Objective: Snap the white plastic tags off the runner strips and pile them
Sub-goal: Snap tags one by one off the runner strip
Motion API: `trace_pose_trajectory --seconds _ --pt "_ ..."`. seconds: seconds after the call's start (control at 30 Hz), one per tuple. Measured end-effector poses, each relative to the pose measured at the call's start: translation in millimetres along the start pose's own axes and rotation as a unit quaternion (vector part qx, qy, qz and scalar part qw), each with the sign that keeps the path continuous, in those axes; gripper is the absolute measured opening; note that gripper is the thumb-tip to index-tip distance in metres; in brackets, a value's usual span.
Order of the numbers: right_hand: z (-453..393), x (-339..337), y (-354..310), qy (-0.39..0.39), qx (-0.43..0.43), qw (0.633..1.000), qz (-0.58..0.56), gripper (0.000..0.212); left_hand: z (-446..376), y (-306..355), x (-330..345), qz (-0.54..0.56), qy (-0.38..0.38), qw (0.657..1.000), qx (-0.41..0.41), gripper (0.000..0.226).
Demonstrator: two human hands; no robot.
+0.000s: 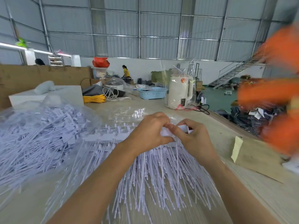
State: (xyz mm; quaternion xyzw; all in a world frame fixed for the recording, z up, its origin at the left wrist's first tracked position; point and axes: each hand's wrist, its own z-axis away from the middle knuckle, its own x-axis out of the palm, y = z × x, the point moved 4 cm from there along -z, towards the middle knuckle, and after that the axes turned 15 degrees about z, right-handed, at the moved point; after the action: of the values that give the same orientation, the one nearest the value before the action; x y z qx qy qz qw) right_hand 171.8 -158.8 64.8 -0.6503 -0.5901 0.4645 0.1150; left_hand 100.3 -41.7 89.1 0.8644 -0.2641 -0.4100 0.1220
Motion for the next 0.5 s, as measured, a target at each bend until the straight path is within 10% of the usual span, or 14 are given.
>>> trace_pose_trajectory --seconds 0.2,0.5 --pt "-2 -4 0 -0.012 -0.015 1.000 -0.013 0.027 1 3 -2 -0.061 -0.016 0.998 -0.002 0.016" --pt "2 -17 -9 -0.023 -0.074 0.991 -0.107 0.019 4 5 1 0.278 -0.075 0.953 -0.093 0.017"
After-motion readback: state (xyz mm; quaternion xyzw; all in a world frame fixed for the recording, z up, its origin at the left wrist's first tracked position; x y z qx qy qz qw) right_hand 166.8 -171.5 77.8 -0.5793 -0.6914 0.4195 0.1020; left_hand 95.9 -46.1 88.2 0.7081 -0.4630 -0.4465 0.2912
